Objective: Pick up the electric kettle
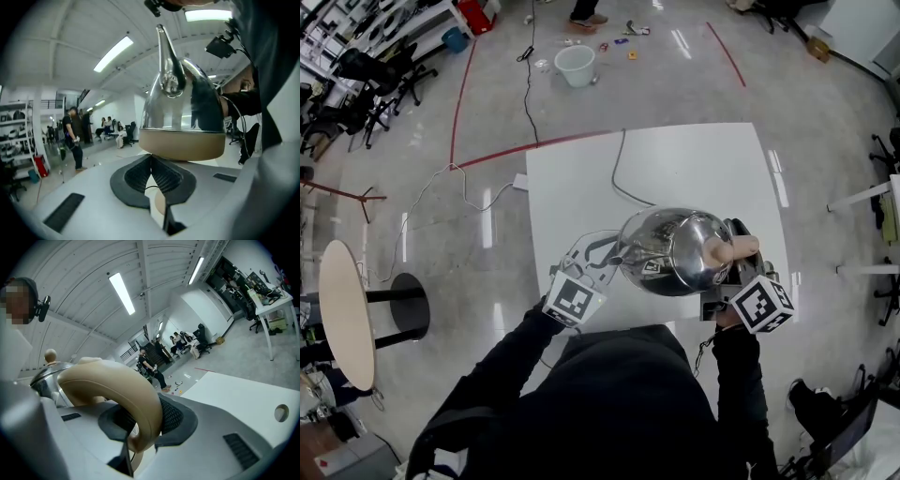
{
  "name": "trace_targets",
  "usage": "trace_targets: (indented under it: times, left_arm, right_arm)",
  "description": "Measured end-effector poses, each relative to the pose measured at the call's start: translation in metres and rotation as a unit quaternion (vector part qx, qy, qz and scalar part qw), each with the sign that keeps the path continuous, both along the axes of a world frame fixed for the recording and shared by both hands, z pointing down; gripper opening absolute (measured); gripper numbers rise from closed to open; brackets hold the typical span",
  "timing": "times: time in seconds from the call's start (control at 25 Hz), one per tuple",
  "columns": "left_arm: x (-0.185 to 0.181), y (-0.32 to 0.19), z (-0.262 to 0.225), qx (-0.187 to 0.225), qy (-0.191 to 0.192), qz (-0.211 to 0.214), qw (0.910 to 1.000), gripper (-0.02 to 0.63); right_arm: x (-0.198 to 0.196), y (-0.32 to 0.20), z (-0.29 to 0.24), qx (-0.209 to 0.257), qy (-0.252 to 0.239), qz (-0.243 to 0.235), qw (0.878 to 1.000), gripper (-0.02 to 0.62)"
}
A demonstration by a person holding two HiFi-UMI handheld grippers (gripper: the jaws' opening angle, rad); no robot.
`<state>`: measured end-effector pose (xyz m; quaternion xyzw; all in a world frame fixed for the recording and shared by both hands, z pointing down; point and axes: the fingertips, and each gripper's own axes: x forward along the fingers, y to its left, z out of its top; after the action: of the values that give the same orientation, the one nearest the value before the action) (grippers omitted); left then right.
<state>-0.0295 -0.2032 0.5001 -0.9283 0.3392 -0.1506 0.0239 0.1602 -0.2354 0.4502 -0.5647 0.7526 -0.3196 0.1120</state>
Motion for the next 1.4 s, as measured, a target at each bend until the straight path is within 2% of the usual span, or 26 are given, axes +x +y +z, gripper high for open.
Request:
trace_targets:
  times: [0.12,0.24,0.4,0.64,0.84,1.04,1.4]
  left_arm:
    - [0.002,0.002,-0.011,0.034,-0.004,0.003,0.9994,0.018]
    - [0.002,0.003,-0.015,0.04,-0.001,0.007,0.9992,0.018]
    - [0.004,0.006,-0.015,0.03,0.007,0.005,0.9995,0.017]
    - [0.006,0.009,-0.014,0.013,0.028,0.002,0.9995,0.017]
    - [0.009,0.01,-0.01,0.004,0.037,0.002,0.9993,0.018]
    - [0.015,0.013,-0.01,-0.016,0.053,0.005,0.9984,0.017]
    - [0.022,0.013,-0.008,-0.023,0.051,0.014,0.9983,0.017]
  right_arm:
    - [0.0,0.001,-0.001,-0.005,-0.004,0.0,1.0,0.103]
    - [-0.002,-0.001,-0.003,-0.005,0.008,-0.004,1.0,0.1]
    - [-0.002,-0.002,-0.01,0.005,0.042,-0.008,0.999,0.092]
    - [-0.003,-0.001,-0.016,-0.007,0.092,-0.015,0.996,0.087]
    - [-0.004,0.0,-0.026,0.015,0.128,-0.021,0.991,0.087]
    - [-0.001,0.006,-0.036,0.034,0.15,-0.015,0.988,0.087]
    - [0.003,0.012,-0.049,0.06,0.183,-0.002,0.981,0.087]
